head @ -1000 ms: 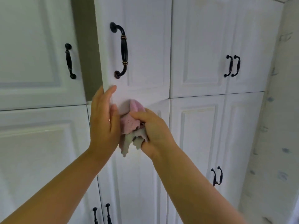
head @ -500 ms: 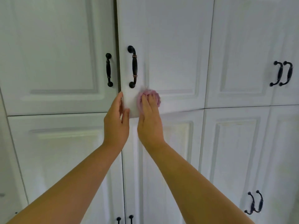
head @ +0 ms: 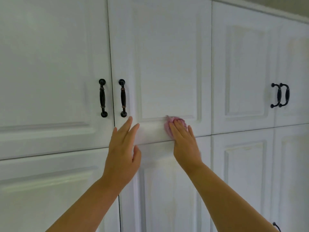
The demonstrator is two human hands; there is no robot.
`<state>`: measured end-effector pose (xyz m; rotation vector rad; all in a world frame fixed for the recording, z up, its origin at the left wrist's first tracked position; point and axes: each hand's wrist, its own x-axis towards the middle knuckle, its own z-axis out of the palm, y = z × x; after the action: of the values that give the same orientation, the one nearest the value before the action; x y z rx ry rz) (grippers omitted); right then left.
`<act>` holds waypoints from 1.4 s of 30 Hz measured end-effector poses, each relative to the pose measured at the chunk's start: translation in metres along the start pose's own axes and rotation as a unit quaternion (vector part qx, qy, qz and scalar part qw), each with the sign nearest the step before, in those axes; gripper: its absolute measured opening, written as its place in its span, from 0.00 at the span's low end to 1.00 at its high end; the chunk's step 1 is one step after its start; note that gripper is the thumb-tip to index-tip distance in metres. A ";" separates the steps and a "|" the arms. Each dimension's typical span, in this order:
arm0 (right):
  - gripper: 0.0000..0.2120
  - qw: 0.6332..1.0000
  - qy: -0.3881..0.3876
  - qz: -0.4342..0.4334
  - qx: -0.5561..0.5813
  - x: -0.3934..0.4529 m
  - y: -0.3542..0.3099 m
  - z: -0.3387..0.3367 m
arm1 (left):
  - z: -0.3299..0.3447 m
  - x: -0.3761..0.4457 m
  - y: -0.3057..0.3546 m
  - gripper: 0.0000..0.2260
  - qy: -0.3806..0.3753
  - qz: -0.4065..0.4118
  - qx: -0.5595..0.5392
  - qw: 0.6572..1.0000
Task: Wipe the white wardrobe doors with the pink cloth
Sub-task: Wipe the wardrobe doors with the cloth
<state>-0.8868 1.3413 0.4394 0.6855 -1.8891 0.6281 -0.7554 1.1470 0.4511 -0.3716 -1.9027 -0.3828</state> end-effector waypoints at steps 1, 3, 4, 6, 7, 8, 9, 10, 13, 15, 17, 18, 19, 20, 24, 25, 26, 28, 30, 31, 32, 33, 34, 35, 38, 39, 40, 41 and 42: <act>0.40 0.999 0.010 0.039 -0.007 -0.001 0.009 -0.005 | 0.003 0.001 0.002 0.25 -0.007 0.010 0.001 1.000; 0.42 0.993 0.035 0.108 -0.008 0.001 0.027 -0.013 | 0.014 0.004 0.004 0.23 -0.016 0.022 -0.002 1.000; 0.42 0.992 0.039 0.117 -0.008 0.001 0.033 -0.015 | 0.019 0.005 0.006 0.22 -0.020 0.028 -0.001 0.999; 0.40 0.994 0.022 0.103 -0.014 0.005 0.047 -0.012 | 0.032 0.014 0.011 0.21 -0.020 0.048 0.007 0.999; 0.38 0.994 0.011 0.108 -0.003 0.007 0.047 -0.009 | 0.039 0.022 0.013 0.21 -0.018 0.057 0.018 0.998; 0.35 0.995 0.018 0.103 0.002 0.010 0.049 -0.004 | 0.045 0.033 0.018 0.22 -0.017 0.061 0.028 0.998; 0.31 0.995 0.027 0.092 -0.006 0.011 0.048 0.000 | 0.052 0.044 0.022 0.23 -0.011 0.065 0.042 0.997; 0.28 0.997 0.036 0.063 -0.020 0.014 0.045 0.002 | 0.057 0.057 0.029 0.24 -0.003 0.066 0.058 0.996; 0.29 0.996 0.022 -0.080 -0.038 0.031 0.039 0.008 | 0.070 0.093 0.044 0.21 0.020 0.054 0.112 0.992; 0.30 0.985 -0.003 -0.169 -0.026 0.056 0.036 -0.001 | 0.076 0.113 0.052 0.18 0.029 0.035 0.151 0.987; 0.30 0.976 0.000 -0.214 -0.040 0.088 0.044 -0.011 | 0.082 0.133 0.058 0.19 0.040 0.025 0.186 0.981; 0.30 0.973 0.019 -0.227 -0.048 0.110 0.058 -0.019 | 0.089 0.151 0.067 0.20 0.040 0.028 0.196 0.979; 0.29 0.974 0.030 -0.217 -0.052 0.122 0.059 -0.023 | 0.089 0.156 0.066 0.20 0.045 0.027 0.209 0.977; 0.29 0.976 0.047 -0.207 -0.049 0.141 0.076 -0.032 | 0.099 0.174 0.078 0.20 0.057 0.030 0.213 0.975; 0.30 0.969 0.056 -0.229 -0.069 0.190 0.111 -0.066 | 0.133 0.219 0.111 0.22 0.076 0.035 0.219 0.972; 0.32 0.961 0.052 -0.258 -0.088 0.197 0.119 -0.072 | 0.142 0.230 0.119 0.22 0.078 0.036 0.224 0.971; 0.33 0.952 0.054 -0.285 -0.095 0.204 0.128 -0.077 | 0.153 0.242 0.127 0.23 0.083 0.039 0.228 0.969; 0.35 0.946 0.071 -0.298 -0.102 0.219 0.140 -0.087 | 0.168 0.266 0.143 0.27 0.096 0.051 0.226 0.968; 0.36 0.952 0.094 -0.271 -0.106 0.243 0.155 -0.100 | 0.179 0.297 0.156 0.28 0.115 0.066 0.229 0.964; 0.37 0.956 0.103 -0.255 -0.106 0.257 0.161 -0.108 | 0.180 0.311 0.161 0.28 0.127 0.069 0.231 0.962; 0.37 0.958 0.111 -0.242 -0.104 0.273 0.166 -0.117 | 0.181 0.326 0.166 0.27 0.137 0.067 0.231 0.961; 0.36 0.961 0.109 -0.232 -0.108 0.287 0.170 -0.125 | 0.180 0.337 0.168 0.26 0.144 0.058 0.226 0.962; 0.36 0.961 0.113 -0.228 -0.112 0.302 0.174 -0.132 | 0.180 0.350 0.171 0.25 0.144 0.047 0.220 0.964; 0.35 0.960 0.113 -0.229 -0.117 0.314 0.177 -0.137 | 0.180 0.361 0.172 0.25 0.143 0.038 0.218 0.965; 0.34 0.957 0.103 -0.236 -0.131 0.342 0.177 -0.150 | 0.175 0.388 0.173 0.25 0.145 0.044 0.237 0.960; 0.34 0.958 0.105 -0.232 -0.129 0.351 0.175 -0.151 | 0.173 0.396 0.171 0.28 0.152 0.052 0.242 0.957; 0.35 0.961 0.103 -0.223 -0.124 0.359 0.172 -0.154 | 0.171 0.404 0.171 0.32 0.161 0.066 0.244 0.954; 0.35 0.965 0.099 -0.211 -0.118 0.367 0.168 -0.156 | 0.169 0.410 0.170 0.34 0.170 0.074 0.241 0.953; 0.36 0.969 0.099 -0.198 -0.115 0.376 0.163 -0.158 | 0.167 0.416 0.169 0.33 0.181 0.077 0.234 0.952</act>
<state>-1.0330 1.4954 0.8242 0.7882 -1.5509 0.2087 -0.9654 1.4026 0.7982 -0.1183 -1.5295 0.1070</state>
